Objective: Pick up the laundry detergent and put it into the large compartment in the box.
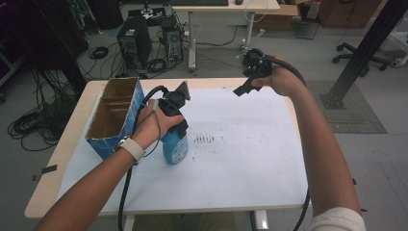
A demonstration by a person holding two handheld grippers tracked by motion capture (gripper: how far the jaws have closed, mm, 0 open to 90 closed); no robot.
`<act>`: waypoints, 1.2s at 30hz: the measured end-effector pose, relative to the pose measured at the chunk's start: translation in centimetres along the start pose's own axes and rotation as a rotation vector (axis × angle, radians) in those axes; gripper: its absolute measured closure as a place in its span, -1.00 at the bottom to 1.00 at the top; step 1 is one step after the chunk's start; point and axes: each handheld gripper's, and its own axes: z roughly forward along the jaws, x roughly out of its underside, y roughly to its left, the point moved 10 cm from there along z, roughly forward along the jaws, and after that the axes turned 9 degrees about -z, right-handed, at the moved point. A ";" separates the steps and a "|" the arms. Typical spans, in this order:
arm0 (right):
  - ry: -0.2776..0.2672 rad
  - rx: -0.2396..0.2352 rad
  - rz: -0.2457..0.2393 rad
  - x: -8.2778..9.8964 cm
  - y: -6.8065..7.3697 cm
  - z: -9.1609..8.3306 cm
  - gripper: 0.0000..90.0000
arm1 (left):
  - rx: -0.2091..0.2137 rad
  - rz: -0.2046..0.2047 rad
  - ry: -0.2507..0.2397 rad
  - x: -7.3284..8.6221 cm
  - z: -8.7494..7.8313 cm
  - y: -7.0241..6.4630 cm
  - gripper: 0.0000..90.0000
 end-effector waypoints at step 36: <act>-0.010 0.013 0.002 0.1 0.4 -1.1 -0.80 | -0.029 -0.016 -0.036 0.3 -6.0 0.4 -0.18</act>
